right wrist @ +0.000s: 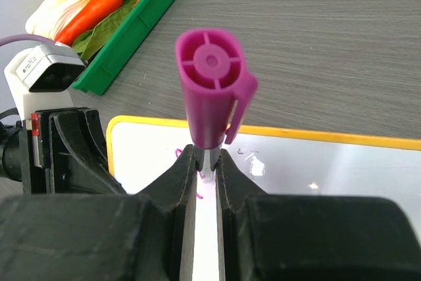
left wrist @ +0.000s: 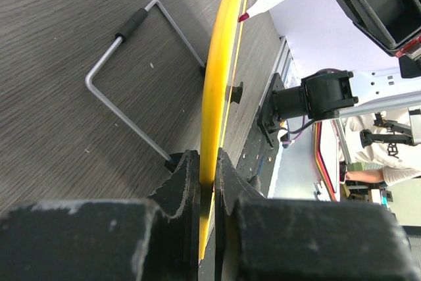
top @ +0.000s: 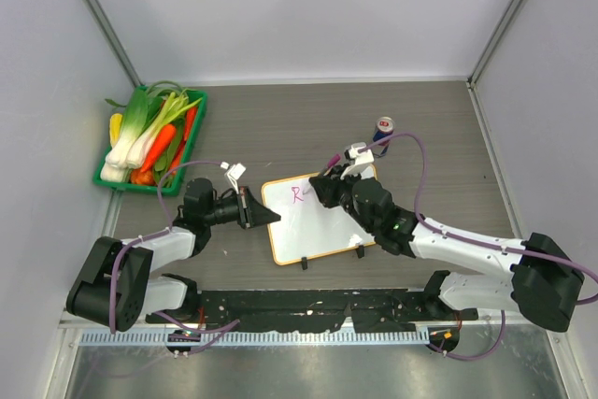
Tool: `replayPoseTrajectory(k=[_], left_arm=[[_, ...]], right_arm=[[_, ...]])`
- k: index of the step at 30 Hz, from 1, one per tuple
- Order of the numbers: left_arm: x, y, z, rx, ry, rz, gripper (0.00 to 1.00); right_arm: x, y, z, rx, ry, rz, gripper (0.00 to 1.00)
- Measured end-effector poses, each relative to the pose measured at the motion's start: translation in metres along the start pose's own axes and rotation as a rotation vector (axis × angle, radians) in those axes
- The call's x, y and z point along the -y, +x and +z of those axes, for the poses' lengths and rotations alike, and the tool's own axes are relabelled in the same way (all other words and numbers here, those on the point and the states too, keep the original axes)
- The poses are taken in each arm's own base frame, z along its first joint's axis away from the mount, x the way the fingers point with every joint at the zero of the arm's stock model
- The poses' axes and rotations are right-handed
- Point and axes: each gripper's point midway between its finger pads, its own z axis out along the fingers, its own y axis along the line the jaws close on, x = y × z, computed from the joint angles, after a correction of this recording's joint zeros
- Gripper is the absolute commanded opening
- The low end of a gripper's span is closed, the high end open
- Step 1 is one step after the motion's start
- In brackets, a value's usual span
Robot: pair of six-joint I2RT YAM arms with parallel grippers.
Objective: Write a sentence on the whiteboard
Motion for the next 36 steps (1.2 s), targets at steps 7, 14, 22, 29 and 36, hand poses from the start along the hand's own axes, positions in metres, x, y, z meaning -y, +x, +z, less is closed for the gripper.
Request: replayPoseTrajectory(k=[7,14,22,29,36], left_arm=[[0.000,0.000,0.000,0.000,0.000,0.000,0.00],[0.000,0.000,0.000,0.000,-0.001,-0.001,0.00],[0.000,0.000,0.000,0.000,0.001,0.001,0.00],[0.001,-0.001,0.000,0.001,0.002,0.003,0.00],[0.001,-0.001,0.000,0.001,0.002,0.003,0.00]], right_arm=[[0.000,0.005,-0.003,-0.021,-0.010,-0.002,0.01],[0.001,0.012,-0.007,-0.039,-0.020,0.017,0.01],[0.001,0.012,-0.010,-0.047,-0.020,0.016,0.01],[-0.009,-0.009,-0.010,-0.005,-0.035,0.026,0.01],[-0.011,-0.026,-0.007,0.042,-0.022,0.017,0.01]])
